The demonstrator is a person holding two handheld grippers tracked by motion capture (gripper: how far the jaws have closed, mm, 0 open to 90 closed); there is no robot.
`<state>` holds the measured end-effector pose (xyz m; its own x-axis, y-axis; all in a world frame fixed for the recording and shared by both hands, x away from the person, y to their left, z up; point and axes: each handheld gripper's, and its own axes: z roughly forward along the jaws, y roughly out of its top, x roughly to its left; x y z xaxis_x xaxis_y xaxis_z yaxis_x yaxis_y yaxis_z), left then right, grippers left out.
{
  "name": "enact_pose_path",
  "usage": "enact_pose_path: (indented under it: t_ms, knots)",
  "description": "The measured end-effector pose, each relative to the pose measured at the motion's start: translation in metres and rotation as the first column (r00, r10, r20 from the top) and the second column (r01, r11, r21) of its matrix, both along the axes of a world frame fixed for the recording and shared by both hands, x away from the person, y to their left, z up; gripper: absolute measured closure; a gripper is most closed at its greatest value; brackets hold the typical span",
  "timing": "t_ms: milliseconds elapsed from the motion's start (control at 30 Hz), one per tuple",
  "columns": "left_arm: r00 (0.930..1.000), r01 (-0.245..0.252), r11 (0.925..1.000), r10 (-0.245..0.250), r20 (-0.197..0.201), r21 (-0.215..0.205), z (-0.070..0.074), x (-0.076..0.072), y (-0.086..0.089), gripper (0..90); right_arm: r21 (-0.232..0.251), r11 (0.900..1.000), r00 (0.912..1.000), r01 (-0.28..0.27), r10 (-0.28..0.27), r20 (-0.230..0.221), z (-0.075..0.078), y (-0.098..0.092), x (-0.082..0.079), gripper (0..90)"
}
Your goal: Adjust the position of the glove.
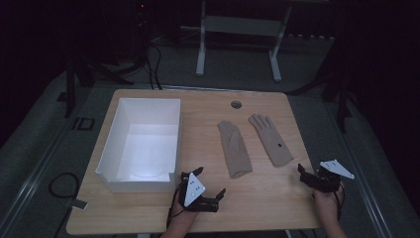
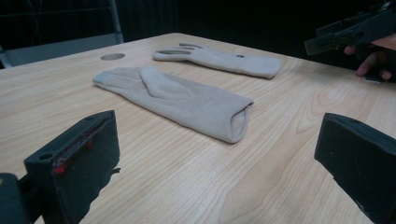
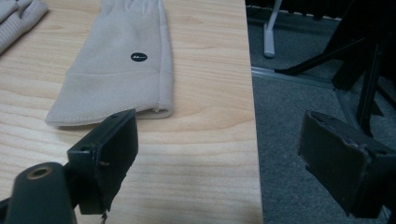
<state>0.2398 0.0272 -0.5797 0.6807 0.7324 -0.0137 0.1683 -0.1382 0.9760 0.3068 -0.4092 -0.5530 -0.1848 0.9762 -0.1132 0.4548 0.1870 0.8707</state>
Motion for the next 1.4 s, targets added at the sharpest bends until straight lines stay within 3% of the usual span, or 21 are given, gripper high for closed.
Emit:
enact_pose_path:
  t_ms: [200, 333, 433, 500, 600, 700, 867, 1167, 1400]
  knots:
    - [1.0000, -0.001, 1.0000, 0.001, 0.005, 0.009, 0.000, 0.000, 0.000, 0.5, 0.019, 1.000, 1.0000, -0.002, 0.002, 0.005, 0.011, 0.000, -0.001, 11.4]
    - [1.0000, 0.000, 1.0000, 0.000, 0.006, 0.010, 0.000, 0.000, 0.000, 0.5, -0.008, 1.000, 0.9999, 0.009, -0.009, 0.006, 0.025, 0.003, 0.001, 12.1]
    - [1.0000, 0.002, 1.0000, -0.002, 0.006, 0.008, 0.000, -0.001, 0.000, 0.5, -0.030, 1.000, 0.9997, 0.002, -0.003, -0.026, 0.035, 0.006, 0.005, 13.5]
    - [1.0000, 0.003, 1.0000, -0.003, 0.006, 0.005, 0.000, 0.000, 0.000, 0.5, -0.007, 1.000, 0.9981, -0.019, 0.019, -0.058, 0.040, 0.009, 0.008, 13.5]
    - [1.0000, 0.004, 1.0000, -0.004, 0.007, 0.005, 0.000, -0.001, 0.000, 0.5, -0.005, 0.999, 0.9979, -0.035, 0.035, -0.054, 0.046, 0.014, 0.011, 13.3]
    - [1.0000, 0.005, 1.0000, -0.005, 0.008, 0.006, 0.000, -0.001, 0.000, 0.5, 0.060, 0.997, 0.9967, -0.046, 0.049, -0.065, 0.053, 0.019, 0.016, 11.7]
    - [1.0000, 0.006, 1.0000, -0.006, 0.004, -0.001, 0.000, 0.000, 0.000, 0.5, 0.067, 0.994, 0.9948, -0.084, 0.088, -0.052, 0.067, 0.030, 0.023, 10.9]
    - [0.9999, 0.011, 0.9999, -0.011, 0.003, -0.003, 0.000, 0.000, 0.000, 0.5, 0.049, 0.984, 0.9841, -0.171, 0.173, -0.039, 0.086, 0.053, 0.038, 13.8]
    - [0.9999, 0.013, 0.9999, -0.013, 0.001, -0.006, 0.000, 0.000, 0.000, 0.5, 0.069, 0.962, 0.9623, -0.264, 0.267, -0.051, 0.089, 0.086, 0.048, 14.3]
